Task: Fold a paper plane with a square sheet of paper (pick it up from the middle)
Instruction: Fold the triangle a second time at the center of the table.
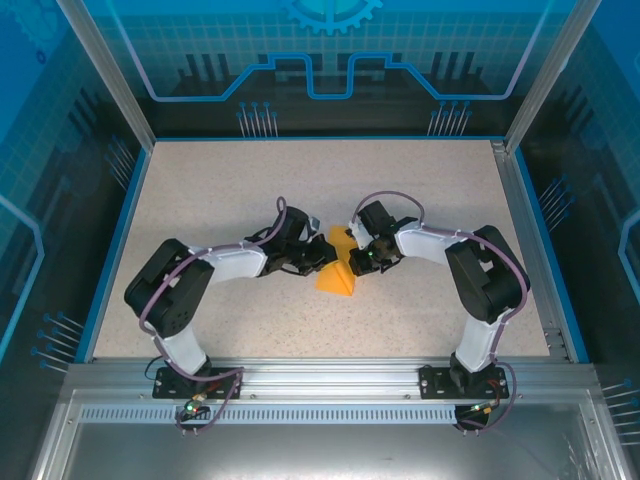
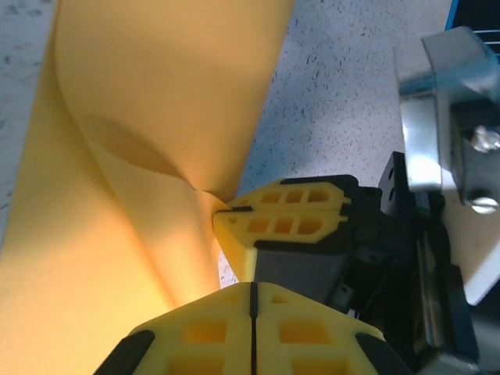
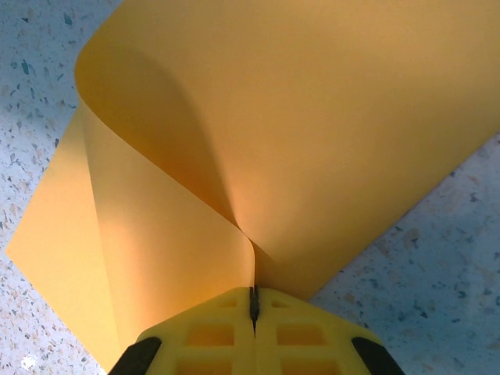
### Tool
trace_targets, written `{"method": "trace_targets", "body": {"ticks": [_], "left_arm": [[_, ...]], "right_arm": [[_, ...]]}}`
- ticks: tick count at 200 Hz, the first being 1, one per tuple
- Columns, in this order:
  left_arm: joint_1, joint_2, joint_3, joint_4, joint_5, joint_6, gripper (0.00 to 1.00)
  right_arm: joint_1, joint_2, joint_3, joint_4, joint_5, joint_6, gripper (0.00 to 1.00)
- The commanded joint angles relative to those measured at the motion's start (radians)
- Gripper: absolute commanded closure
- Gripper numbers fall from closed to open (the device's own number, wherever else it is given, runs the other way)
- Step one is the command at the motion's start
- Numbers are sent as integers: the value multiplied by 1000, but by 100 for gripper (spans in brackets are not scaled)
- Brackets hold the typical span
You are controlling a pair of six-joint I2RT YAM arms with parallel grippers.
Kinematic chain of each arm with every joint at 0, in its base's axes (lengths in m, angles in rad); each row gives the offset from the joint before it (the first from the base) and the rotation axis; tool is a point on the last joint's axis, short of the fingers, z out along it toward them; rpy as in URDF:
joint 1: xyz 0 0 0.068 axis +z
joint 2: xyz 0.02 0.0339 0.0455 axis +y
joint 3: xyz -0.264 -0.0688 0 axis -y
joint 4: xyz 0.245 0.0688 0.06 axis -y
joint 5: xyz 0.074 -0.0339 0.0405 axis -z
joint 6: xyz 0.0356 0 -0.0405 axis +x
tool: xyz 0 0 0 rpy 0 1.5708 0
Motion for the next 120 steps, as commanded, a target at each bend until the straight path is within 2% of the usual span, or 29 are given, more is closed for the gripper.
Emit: {"method": "trace_targets", "body": {"ticks": [1,72,120], "left_arm": [[4,42,38,57,47,-21,92],[3,123,65,47,29,-6,91],[3,108,65,36,31,19,87]], "right_arm": [[15,37,14,-26,27,3,97],[13,37,14,-28,30,1,97],[13,43,16,-29,30,1,97]]}}
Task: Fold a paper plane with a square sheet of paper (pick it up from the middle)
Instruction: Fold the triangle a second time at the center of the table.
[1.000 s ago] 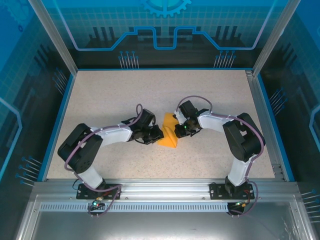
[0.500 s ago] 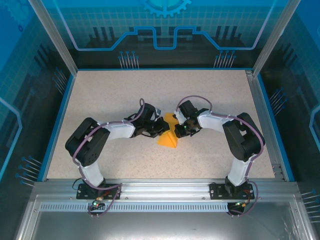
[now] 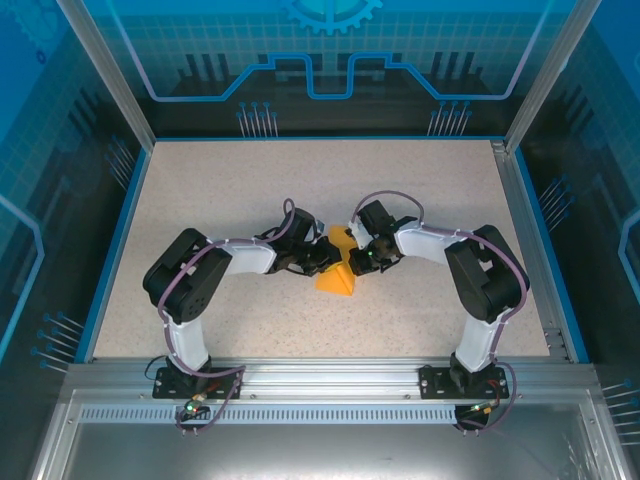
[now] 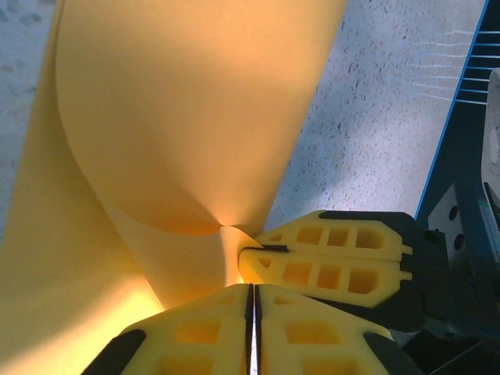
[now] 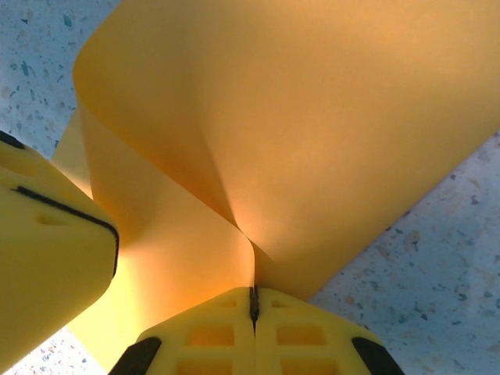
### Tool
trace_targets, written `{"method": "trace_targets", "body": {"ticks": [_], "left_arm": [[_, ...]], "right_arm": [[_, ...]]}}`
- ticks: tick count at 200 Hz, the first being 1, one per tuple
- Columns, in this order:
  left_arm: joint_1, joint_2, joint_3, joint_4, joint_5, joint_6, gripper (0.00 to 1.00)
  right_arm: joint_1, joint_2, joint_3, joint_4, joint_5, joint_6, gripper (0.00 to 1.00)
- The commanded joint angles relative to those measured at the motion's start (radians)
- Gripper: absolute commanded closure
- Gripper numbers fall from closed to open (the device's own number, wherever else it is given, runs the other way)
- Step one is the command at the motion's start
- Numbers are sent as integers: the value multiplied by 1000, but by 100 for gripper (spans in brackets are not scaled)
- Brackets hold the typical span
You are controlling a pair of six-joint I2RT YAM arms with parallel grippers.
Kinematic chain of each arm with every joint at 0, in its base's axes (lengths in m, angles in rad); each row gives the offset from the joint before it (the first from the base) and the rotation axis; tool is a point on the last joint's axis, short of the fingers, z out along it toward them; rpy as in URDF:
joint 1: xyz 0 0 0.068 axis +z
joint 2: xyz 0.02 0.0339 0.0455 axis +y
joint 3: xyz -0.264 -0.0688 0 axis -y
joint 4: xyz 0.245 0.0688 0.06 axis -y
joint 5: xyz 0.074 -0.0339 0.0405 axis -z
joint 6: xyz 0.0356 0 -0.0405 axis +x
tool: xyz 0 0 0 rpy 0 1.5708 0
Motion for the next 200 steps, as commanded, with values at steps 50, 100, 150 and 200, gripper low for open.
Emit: {"method": "trace_targets", "body": {"ticks": [50,100,150,200], "left_arm": [[4,-1,24,-38,4,52,87],[4,61,56,-79,-18,64,87],[4,94,33,-104,-42,40,88],[2,88,6,-92,-46,36,88]], "right_arm": [[13,48,14,-23,30,1,97],[13,48,11,-19,28,5,97],[13,35,20,-22,30,11,95],[-4,-42,34,-38,22,50,79]]}}
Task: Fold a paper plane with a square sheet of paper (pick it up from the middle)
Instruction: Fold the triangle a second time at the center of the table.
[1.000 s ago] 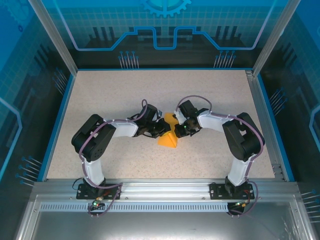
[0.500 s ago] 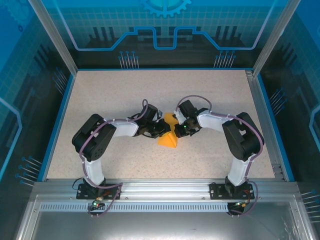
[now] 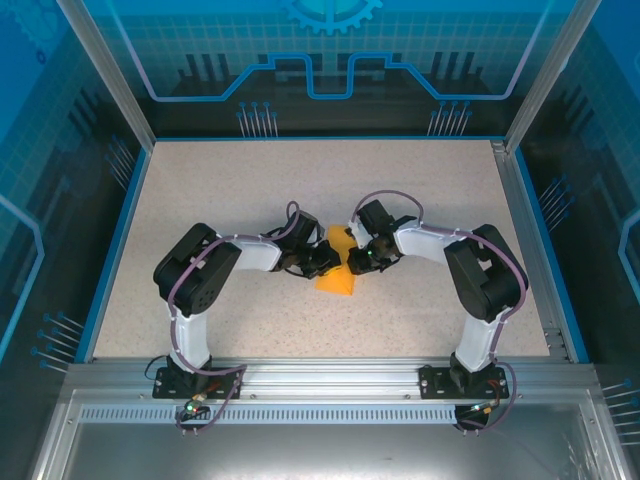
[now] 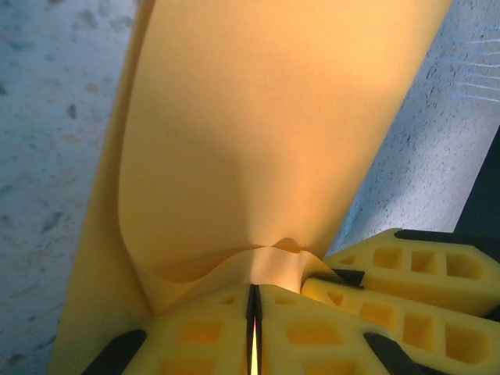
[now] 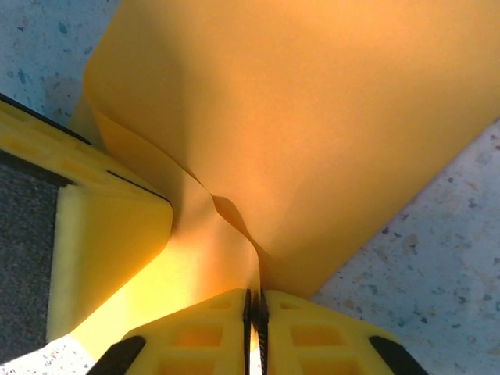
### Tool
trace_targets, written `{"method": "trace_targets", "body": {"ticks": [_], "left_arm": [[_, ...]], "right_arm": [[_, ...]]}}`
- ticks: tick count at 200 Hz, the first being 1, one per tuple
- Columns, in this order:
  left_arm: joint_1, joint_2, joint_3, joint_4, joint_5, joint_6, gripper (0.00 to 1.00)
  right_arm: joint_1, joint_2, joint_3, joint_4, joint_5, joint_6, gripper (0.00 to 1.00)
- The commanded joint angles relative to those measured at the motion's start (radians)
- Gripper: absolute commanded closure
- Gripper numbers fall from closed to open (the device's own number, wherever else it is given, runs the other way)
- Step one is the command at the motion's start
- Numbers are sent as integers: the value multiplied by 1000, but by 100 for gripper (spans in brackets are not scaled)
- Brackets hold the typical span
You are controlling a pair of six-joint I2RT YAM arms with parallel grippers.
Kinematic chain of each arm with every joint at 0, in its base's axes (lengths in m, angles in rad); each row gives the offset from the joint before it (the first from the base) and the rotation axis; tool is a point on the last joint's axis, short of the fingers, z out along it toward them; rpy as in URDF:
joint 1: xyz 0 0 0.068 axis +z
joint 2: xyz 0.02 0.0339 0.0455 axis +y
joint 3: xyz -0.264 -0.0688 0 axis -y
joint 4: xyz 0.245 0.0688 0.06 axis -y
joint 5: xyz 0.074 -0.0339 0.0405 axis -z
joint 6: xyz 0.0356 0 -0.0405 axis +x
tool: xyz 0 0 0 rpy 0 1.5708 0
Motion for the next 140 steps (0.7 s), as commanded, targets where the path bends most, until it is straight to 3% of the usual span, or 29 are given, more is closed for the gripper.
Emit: {"method": "trace_targets", "body": {"ticks": [1,25,48,60,96,140], "left_arm": [[3,11,-33,-32,-29,4,88],[3,13,-35,-25,-26,3,88],[2,10,-33,-18,-21,4,88],[2,10,-33,-19,-22,4,87],[1,11,-32,-15,-20,2,88],[0,13,-29,-19,-21,6,87]], "right_arm": [[-5,-50,22,-32,19,28,79],[-27,-123,13,-46,22,56,68],[-37,-189,-22,-47,0,88,66],[-34,-212,-52,-11,-78,114,66],[1,-228,-132,123,-265,237,90],[69,-166,-147,151,-249,292,96]]}}
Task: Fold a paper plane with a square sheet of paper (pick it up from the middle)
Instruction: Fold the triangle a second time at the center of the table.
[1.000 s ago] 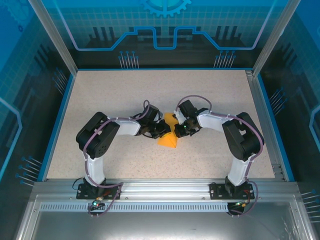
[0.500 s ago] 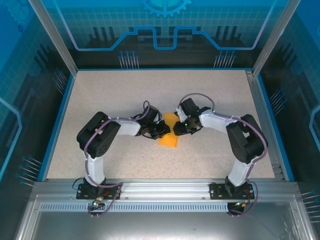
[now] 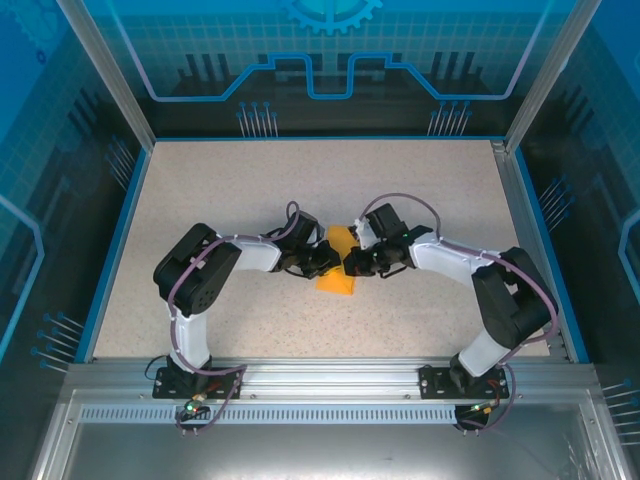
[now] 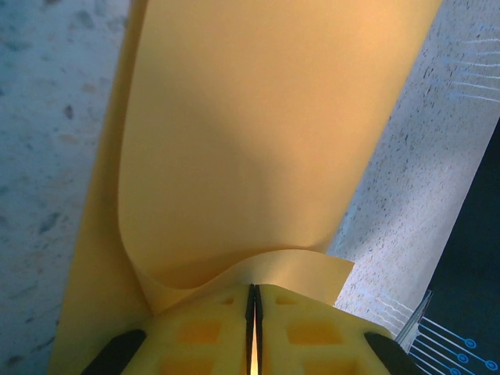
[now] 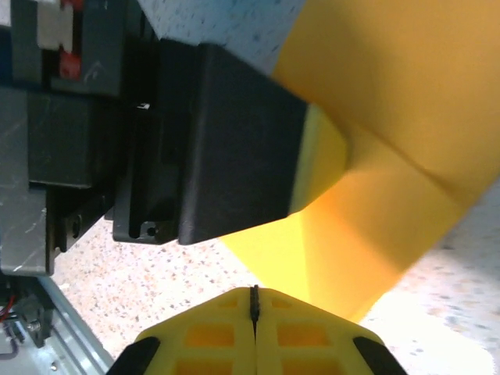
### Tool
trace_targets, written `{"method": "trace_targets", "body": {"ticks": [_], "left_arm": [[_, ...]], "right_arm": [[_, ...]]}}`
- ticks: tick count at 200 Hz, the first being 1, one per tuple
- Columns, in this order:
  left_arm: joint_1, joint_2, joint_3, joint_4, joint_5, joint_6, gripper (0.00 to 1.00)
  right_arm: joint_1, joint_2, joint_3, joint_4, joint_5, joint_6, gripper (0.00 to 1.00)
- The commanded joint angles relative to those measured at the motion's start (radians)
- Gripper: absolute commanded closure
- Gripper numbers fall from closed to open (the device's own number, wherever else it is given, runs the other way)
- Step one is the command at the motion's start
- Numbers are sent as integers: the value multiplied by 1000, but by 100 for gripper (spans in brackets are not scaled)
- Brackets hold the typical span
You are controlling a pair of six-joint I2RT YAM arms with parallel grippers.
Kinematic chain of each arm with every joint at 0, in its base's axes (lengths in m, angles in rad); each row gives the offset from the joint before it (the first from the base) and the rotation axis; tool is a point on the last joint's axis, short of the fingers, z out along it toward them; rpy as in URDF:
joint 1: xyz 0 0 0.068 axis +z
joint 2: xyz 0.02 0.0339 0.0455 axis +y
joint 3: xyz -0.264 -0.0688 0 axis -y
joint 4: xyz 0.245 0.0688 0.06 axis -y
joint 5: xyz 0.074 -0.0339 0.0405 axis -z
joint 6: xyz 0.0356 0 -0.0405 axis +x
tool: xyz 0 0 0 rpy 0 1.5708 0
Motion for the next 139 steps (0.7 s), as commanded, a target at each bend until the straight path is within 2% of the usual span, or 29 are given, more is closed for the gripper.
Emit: {"method": "trace_targets", "body": {"ticks": [1,139], "left_arm": [[-1,13,-23,-31,-21,6,87],[0,13,-22,-30,-14,10,87]], "right_arm": [[38,42,-6,40,-36,53,96],[29,159,-11,-17,60,16,96]]}}
